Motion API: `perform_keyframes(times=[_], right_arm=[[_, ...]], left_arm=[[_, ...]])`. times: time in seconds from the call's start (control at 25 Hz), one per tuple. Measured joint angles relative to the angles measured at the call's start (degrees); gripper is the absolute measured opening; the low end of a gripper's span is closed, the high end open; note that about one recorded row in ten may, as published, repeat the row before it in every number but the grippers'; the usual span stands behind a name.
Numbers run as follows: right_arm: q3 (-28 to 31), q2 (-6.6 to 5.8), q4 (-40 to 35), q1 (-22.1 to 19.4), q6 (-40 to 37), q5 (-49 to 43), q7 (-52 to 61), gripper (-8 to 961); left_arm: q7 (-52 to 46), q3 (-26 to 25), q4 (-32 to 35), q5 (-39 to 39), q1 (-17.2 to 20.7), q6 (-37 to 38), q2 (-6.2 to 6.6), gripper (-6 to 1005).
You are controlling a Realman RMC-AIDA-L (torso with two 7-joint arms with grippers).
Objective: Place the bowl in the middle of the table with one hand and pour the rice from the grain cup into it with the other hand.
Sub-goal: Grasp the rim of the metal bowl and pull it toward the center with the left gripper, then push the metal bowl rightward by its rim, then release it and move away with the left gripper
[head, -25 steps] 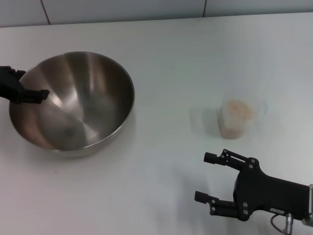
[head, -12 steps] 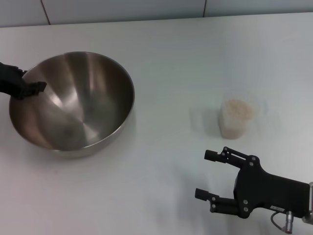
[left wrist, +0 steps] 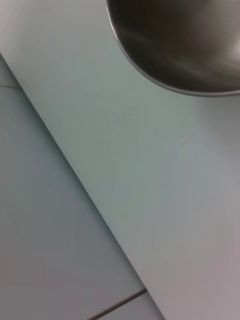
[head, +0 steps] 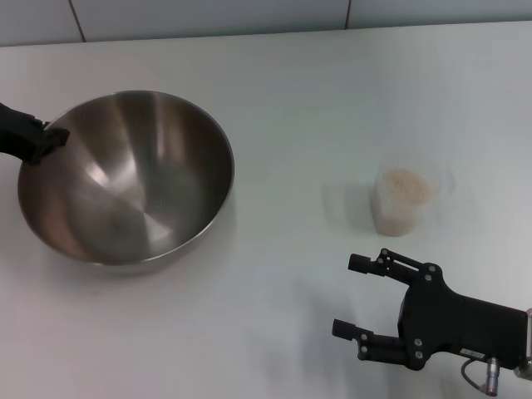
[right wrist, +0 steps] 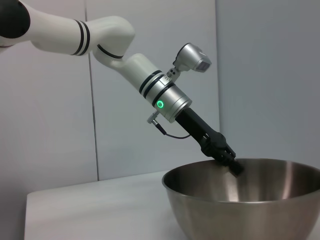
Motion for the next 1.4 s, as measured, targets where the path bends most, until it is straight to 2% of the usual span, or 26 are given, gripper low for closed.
perform_keyframes(times=[0.04,0.2,0.28,0.44,0.6,0.88,1.04,1.08,1.4], right_arm=[[0.00,0.00,0.00,0.00,0.02,0.00,0.00,813],[0.07,0.00,0.00,-0.01,0.06,0.00,0.00,814],[0.09,0.00,0.00,0.03,0.09,0.00,0.00,814],[0.08,0.00,0.01,0.22,0.11,0.00,0.00,813],[0.08,0.00,-0.01,0.41,0.12,0.00,-0.01,813],[0.08,0.00,-0.08,0.71,0.18,0.00,-0.01,814],[0.14,0.01,-0.09,0.78,0.21,0.00,-0.01,814],[0.15,0.01,-0.08,0.79,0.21,0.00,-0.01,814],[0.17,0.09,-0.01,0.95,0.22,0.31,-0.01,813]], left_arm=[[-0.32,-0.14,0.20,-0.05,-0.06,0.00,0.03,107],[-0.74,-0.75,0.55,-1.08,-0.48,1.07,0.33,88],[-1.60,-1.83,0.94,-3.50,-1.70,5.57,1.08,79],[-3.11,-2.05,2.79,-4.33,-2.40,8.49,1.37,62],[-4.40,-1.93,5.09,-4.54,-3.33,10.47,1.07,46],[-4.97,-0.64,4.24,-5.04,-7.22,10.78,-0.13,46],[-4.97,-0.18,3.86,-5.10,-7.71,10.68,-0.20,47],[-4.83,2.53,0.05,-5.53,-11.00,9.10,-0.53,47],[-4.40,7.39,-7.72,-5.97,-16.10,3.49,-0.61,47]])
